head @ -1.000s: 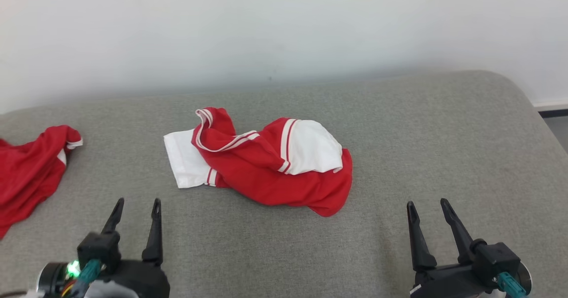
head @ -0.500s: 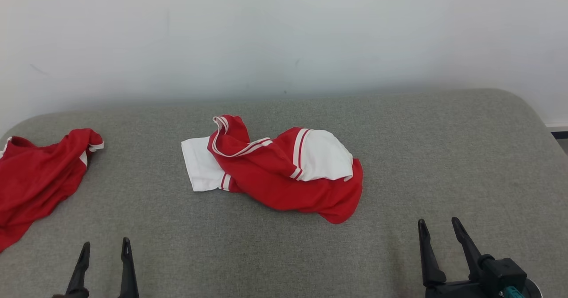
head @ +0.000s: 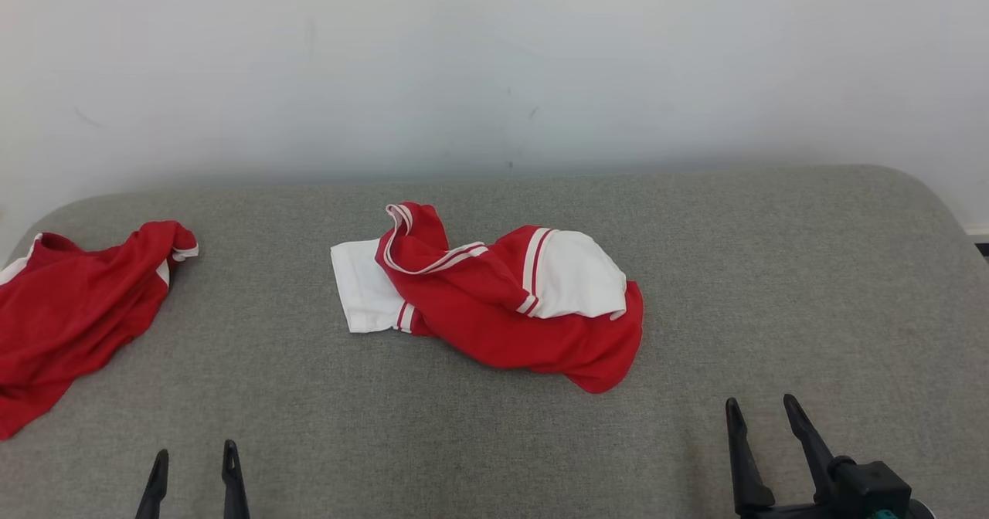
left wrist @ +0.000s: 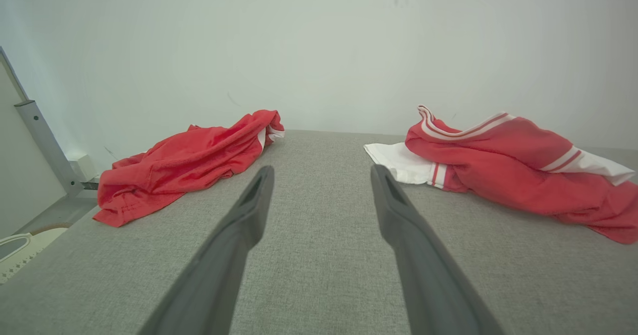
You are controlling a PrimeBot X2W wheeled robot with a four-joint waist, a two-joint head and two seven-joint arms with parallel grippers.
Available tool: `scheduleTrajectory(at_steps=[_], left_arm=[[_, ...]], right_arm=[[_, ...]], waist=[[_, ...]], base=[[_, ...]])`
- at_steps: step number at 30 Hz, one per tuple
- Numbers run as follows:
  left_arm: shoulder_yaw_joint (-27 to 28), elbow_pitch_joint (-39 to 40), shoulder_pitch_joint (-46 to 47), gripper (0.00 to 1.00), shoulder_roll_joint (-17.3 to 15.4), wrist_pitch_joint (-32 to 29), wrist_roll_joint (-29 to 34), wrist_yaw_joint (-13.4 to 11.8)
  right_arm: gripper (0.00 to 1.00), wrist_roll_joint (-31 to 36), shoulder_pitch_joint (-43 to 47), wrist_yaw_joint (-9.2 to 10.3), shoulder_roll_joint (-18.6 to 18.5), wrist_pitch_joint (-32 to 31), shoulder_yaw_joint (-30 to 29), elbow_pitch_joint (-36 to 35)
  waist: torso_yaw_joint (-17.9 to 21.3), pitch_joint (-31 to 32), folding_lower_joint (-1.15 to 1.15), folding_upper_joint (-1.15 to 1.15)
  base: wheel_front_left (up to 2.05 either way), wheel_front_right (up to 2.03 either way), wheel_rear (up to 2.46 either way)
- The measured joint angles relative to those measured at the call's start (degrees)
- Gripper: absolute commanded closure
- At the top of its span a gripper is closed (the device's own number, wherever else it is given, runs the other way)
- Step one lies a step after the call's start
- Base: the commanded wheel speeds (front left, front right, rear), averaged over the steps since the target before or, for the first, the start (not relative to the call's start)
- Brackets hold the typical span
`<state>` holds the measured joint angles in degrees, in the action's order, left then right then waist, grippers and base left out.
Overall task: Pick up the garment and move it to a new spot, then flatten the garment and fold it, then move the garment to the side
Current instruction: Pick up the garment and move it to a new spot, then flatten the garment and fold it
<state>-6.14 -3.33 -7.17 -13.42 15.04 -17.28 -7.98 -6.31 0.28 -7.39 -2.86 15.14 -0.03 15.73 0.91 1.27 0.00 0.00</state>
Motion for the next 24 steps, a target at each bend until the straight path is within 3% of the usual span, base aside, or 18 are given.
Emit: scheduleTrajectory(at_steps=[10,24], left_arm=[[1.57,-3.18,-0.16,0.00,2.20,0.00,2.83,3.41],[3.90,-4.86,-0.02,0.00,3.74,0.00,5.08,5.41]], right_arm=[[0.00,0.03,0.03,0.00,0.01,0.00,0.59,0.34],[0.00,0.18,0.03,0.00,0.01,0.00,0.67,0.37]], waist=[[0.12,-0.11,0.00,0.00],[0.07,-0.24,0.00,0.00]], base=[[0.00,0.00,0.00],[0.00,0.00,0.00]])
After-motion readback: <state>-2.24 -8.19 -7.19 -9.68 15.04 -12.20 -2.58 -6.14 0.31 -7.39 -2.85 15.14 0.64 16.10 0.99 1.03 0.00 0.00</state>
